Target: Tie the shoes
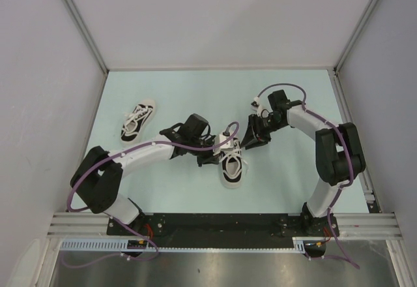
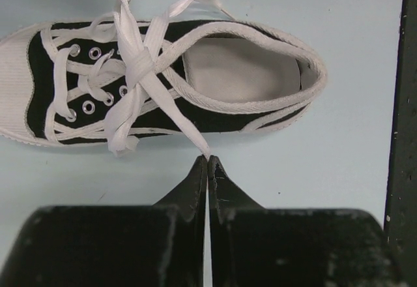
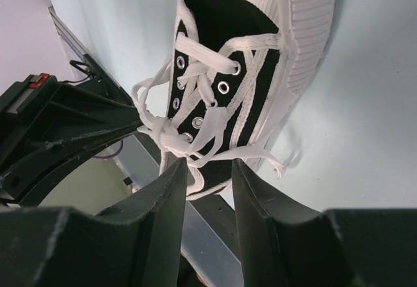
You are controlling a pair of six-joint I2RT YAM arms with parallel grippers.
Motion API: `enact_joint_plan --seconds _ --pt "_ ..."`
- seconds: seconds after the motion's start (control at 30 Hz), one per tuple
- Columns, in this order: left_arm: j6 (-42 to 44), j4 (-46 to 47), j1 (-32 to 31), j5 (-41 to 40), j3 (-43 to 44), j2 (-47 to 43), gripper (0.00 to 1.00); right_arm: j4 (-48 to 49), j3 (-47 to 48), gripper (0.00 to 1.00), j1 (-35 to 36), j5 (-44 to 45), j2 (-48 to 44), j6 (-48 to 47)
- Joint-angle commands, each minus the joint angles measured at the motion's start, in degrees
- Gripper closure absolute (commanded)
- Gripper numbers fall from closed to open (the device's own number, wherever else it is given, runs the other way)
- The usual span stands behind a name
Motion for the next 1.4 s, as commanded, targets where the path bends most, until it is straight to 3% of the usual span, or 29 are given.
enact_joint_plan --seconds 0.0,0.83,1.2,1.37 --pt "0.21 1.84 -0.28 0.98 -0.12 -2.30 1.00 1.41 0.33 0.62 0.12 0.31 0.88 3.76" --pt "0.56 2.10 -0.28 0.89 -0.56 -1.77 1.00 2.82 0.24 0.63 1.52 -7.25 4.74 6.93" --pt "1.18 2.01 -0.10 0.36 -2.14 -2.73 1.00 1.76 0.33 0.82 -0.14 -7.34 3.69 5.79" --pt "1.27 2.10 0.16 0.27 -2.14 -2.56 1.00 1.23 0.33 0.77 -0.76 -8.30 3.78 5.35"
